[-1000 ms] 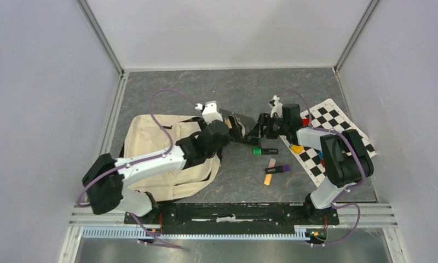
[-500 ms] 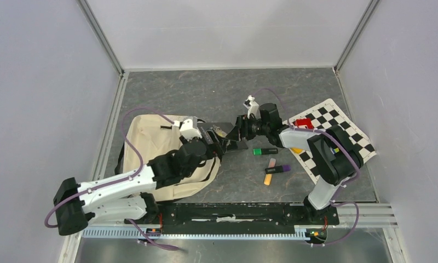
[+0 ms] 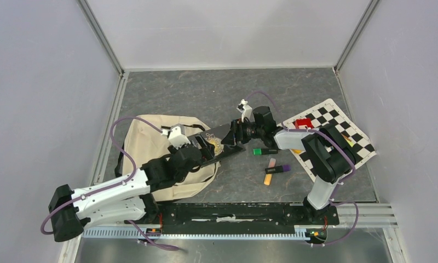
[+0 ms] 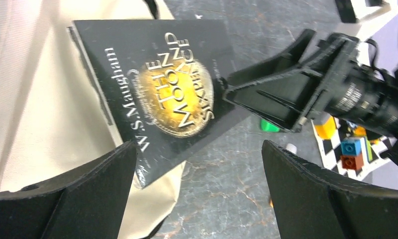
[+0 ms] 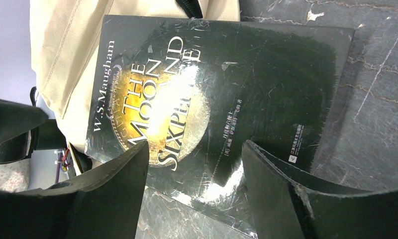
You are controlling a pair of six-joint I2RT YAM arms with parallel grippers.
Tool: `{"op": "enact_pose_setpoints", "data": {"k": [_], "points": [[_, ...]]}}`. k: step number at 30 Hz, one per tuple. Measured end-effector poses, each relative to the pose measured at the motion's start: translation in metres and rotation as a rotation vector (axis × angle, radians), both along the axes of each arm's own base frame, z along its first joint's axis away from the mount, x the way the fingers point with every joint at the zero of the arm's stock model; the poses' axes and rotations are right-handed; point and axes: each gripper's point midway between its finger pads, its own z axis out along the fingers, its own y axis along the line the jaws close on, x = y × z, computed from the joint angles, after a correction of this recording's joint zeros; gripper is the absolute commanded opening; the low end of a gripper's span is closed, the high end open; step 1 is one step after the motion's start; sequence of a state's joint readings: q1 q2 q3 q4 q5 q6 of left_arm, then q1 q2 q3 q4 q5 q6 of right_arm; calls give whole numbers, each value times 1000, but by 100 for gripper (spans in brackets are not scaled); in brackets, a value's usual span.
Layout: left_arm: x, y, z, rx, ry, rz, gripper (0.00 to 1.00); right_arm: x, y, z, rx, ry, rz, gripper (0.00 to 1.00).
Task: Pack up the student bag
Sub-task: Pick up the book from the center of the board.
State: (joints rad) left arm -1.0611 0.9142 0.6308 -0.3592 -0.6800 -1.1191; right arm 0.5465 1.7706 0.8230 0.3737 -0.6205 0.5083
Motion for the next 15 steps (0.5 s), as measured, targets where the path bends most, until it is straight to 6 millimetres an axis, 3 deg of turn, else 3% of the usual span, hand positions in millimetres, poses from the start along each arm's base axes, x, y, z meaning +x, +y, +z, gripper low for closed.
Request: {"op": "enact_pose_setpoints", "data": {"k": [8,12,15], "points": [[4,28,-56,17,113,88,100,-1,3,1,3,-9,6,74],[7,27,-77,-38,155,94,100,-2,4,1,3,-10,8,74],[13,19,-81,-82,168,87,91,-2,5,1,4,-11,10,74]]}}
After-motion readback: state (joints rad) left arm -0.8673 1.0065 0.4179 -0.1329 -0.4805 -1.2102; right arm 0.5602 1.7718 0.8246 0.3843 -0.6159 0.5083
